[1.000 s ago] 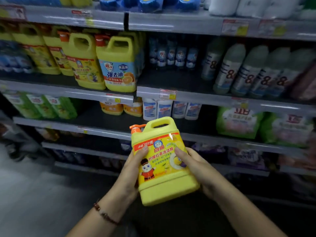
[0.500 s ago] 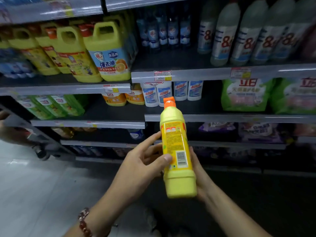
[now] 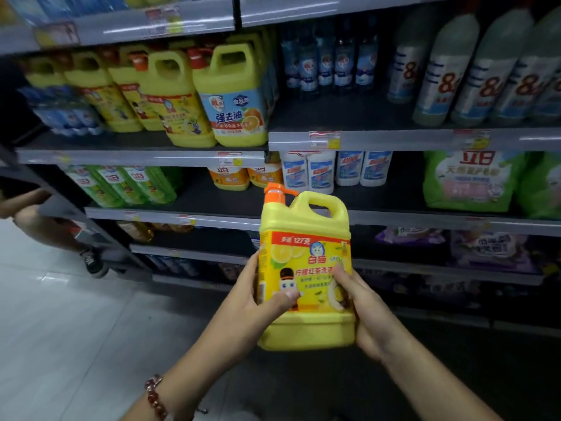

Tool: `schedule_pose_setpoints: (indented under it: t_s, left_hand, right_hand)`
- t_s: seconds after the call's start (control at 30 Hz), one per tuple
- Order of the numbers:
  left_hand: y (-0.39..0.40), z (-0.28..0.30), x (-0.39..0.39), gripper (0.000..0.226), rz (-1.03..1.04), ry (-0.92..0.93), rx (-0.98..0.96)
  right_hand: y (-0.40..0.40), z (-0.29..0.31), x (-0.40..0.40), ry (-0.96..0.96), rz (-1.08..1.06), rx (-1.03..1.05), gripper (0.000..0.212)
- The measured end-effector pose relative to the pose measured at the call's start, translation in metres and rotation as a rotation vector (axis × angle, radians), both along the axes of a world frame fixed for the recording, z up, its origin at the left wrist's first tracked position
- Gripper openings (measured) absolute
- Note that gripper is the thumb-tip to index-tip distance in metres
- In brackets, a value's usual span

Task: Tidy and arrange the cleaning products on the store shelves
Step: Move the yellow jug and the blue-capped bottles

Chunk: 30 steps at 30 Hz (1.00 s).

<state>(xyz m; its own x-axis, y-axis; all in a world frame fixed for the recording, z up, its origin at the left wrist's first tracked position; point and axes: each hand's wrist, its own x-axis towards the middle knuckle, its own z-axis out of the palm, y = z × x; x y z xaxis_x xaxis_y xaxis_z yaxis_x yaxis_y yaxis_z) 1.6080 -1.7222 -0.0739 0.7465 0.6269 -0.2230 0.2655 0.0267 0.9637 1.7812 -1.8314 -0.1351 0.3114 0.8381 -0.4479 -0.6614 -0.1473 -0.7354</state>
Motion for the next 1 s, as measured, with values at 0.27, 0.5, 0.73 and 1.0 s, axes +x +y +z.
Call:
schedule_pose_setpoints:
  t_s: [0.27, 0.5, 0.73, 1.0]
  left_hand:
    - [0.07, -0.035, -0.087, 0.095, 0.163, 0.038, -0.075]
    - [0.156, -0.041, -0.201, 0.081, 0.287, -0.104, -0.16]
    - [0.233, -0.053, -0.281, 0.061, 0.511, -0.149, -0.178]
    - [0.314, -0.03, -0.286, 0.049, 0.497, -0.191, -0.134]
  right_hand:
    - [0.076, 0.038, -0.068, -0.569, 0.161, -0.013, 0.08]
    - [0.185, 0.056, -0.178, -0.621, 0.228, -0.07, 0.06]
    - [0.286, 0.04, -0.264, -0.545, 0.165, -0.181, 0.065]
    - [0.349, 0.054, -0.282, -0.587, 0.145, -0.175, 0.056]
